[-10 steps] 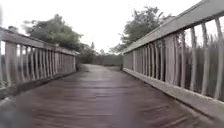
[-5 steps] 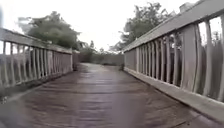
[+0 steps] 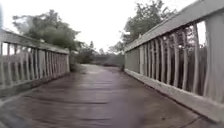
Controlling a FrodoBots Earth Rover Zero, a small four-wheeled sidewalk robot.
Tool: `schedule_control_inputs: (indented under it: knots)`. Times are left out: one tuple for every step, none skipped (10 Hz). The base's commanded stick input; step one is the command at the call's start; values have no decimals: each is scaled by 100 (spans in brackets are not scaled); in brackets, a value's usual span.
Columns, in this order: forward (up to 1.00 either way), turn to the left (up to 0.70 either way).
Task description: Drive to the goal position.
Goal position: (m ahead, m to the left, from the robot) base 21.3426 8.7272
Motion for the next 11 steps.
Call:
schedule_control_inputs:
  knots:
    - [70,1]
    - [70,19]
    - [70,35]
    - [70,26]
    - [70,0]
    - [70,0]
    - [70,0]
    - [70,0]
    - [70,0]
    - [70,0]
    - [70,0]
